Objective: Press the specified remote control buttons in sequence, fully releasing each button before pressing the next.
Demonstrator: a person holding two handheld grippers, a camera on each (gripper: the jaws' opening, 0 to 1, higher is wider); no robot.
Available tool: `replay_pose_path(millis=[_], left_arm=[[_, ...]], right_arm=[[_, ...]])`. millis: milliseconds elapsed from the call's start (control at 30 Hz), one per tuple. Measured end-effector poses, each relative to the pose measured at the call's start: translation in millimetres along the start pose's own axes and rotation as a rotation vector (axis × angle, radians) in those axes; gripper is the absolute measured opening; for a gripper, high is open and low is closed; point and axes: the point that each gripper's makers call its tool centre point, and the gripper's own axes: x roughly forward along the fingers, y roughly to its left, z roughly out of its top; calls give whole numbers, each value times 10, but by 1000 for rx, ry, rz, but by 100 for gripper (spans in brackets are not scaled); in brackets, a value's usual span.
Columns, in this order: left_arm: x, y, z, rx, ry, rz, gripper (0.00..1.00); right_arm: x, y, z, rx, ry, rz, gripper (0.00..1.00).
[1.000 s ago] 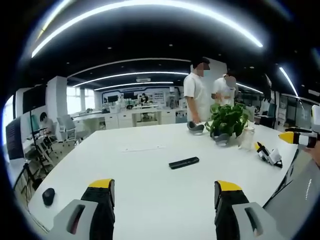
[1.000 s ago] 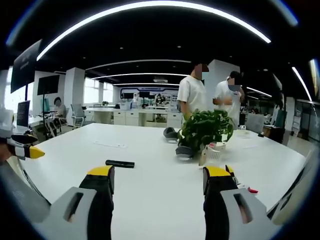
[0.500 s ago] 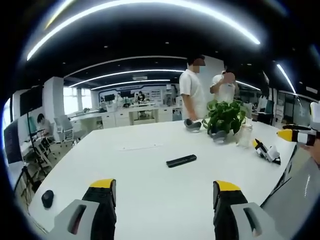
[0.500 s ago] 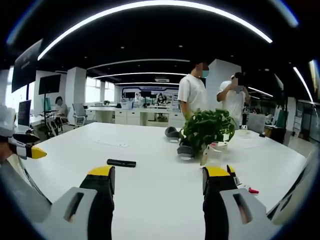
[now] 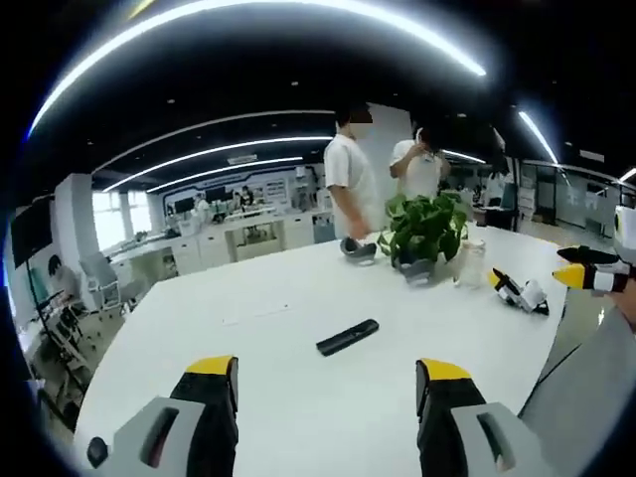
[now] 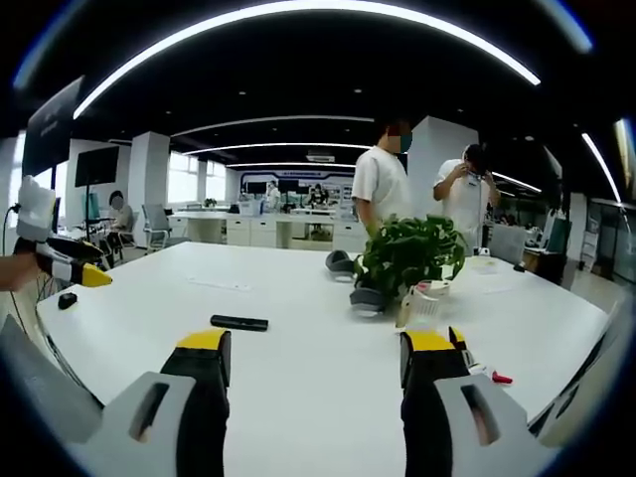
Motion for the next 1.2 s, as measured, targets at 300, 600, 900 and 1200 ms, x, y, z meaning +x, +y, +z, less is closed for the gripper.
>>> replay_pose_path(millis=[300, 600, 900, 1200], left_arm=[[388, -73, 263, 34, 0, -96, 72], [842, -156, 347, 90, 45, -222, 67], [1257, -54, 393, 146, 114, -277, 63], [1623, 12, 278, 270, 212, -319, 57]], right_arm=[[7, -5, -25, -1, 16, -4, 69], [16, 18, -42, -8, 27, 5, 68], [18, 10, -59, -9, 36, 0, 67], [19, 1, -71, -8, 41, -2, 67]])
